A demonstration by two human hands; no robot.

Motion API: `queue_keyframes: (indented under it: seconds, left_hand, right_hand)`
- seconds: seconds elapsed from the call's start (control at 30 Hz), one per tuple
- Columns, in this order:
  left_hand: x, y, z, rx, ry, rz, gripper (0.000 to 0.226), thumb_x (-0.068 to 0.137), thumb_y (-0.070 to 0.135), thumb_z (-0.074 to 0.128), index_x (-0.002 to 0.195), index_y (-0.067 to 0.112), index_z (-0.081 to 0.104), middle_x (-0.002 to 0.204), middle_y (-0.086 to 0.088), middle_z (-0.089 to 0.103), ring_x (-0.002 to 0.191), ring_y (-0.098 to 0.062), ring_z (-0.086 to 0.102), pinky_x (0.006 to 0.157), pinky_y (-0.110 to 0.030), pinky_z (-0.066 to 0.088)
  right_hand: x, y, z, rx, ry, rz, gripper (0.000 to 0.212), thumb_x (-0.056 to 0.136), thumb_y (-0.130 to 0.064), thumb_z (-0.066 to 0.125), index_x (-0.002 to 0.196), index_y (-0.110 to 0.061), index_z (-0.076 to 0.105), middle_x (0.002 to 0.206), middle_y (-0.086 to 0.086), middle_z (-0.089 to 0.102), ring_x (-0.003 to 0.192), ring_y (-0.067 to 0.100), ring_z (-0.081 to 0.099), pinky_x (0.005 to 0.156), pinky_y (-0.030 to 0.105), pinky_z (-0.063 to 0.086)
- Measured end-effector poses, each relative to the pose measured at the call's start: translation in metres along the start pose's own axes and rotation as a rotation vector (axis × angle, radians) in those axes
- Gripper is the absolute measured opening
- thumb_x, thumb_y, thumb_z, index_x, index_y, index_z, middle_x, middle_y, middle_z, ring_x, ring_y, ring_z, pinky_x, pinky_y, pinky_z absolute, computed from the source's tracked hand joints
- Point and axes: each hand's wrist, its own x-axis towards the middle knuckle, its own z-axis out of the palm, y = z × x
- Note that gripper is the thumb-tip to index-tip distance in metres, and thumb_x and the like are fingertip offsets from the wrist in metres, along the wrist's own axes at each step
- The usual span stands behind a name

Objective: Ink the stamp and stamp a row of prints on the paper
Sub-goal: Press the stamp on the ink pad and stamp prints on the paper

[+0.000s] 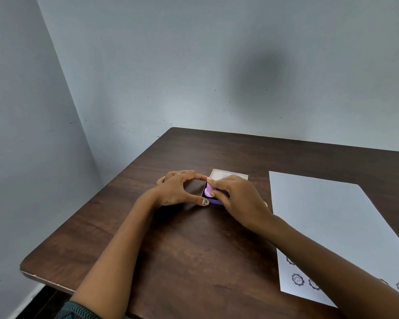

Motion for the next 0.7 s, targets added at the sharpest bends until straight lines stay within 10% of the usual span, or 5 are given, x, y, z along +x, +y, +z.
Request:
queue_keyframes:
  seconds: [0.7]
  left_hand:
    - [-0.002, 0.0, 0.0, -0.017, 0.011, 0.002, 0.062, 0.063, 0.062, 0.073, 0.118, 0.062, 0.045, 0.148, 0.016, 0.035, 0.142, -0.015, 0.015, 0.111, -0.044, 0.01]
  right_hand:
    - [0.006, -0.003, 0.006, 0.108, 0.086, 0.033, 0.02, 0.082, -0.015, 0.065, 0.099, -0.009, 0.072, 0.094, 0.014, 0.075, 0.081, 0.022, 0.067, 0.076, 0.033, 0.051]
